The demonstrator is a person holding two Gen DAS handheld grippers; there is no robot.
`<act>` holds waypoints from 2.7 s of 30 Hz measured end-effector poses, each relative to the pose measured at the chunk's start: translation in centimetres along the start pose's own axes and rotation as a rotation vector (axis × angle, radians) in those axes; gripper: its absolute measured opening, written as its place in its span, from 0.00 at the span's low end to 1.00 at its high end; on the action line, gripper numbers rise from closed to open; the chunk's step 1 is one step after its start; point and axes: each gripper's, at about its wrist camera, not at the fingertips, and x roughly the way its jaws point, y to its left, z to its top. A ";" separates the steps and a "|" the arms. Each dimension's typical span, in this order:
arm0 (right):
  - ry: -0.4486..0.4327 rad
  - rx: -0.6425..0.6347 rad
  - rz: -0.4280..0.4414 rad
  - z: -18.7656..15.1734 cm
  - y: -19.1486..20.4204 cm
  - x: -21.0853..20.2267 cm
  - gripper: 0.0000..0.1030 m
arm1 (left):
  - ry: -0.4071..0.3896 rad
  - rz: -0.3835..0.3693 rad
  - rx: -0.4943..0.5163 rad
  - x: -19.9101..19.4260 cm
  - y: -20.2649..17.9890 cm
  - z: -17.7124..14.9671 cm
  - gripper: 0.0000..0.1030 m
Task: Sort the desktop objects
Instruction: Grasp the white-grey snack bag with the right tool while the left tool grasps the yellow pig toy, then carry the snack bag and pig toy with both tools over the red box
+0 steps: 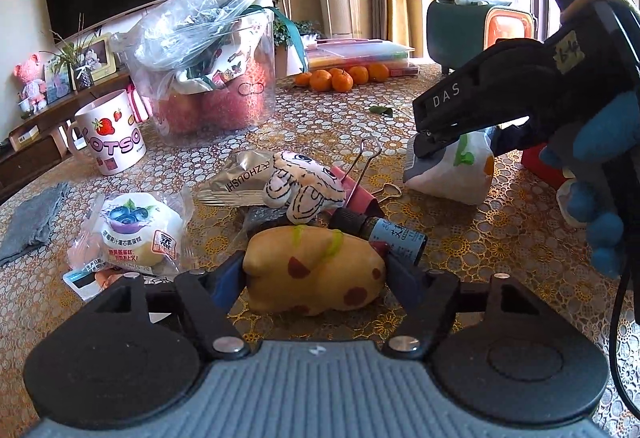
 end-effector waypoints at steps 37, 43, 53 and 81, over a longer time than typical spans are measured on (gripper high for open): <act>-0.042 0.028 0.139 -1.7 -3.3 -12.9 0.38 | -0.038 -0.066 -0.093 -8.7 -2.0 2.0 0.69; -0.051 0.025 0.165 -1.9 -4.4 -15.6 0.38 | -0.052 -0.091 -0.096 -10.5 -3.0 2.7 0.69; -0.070 0.000 0.190 -2.3 -6.8 -19.7 0.39 | -0.074 -0.137 -0.070 -13.0 -5.7 4.0 0.69; -0.137 0.059 0.132 -1.3 -17.6 -22.9 0.37 | -0.080 -0.266 0.069 -12.6 -16.0 8.3 0.69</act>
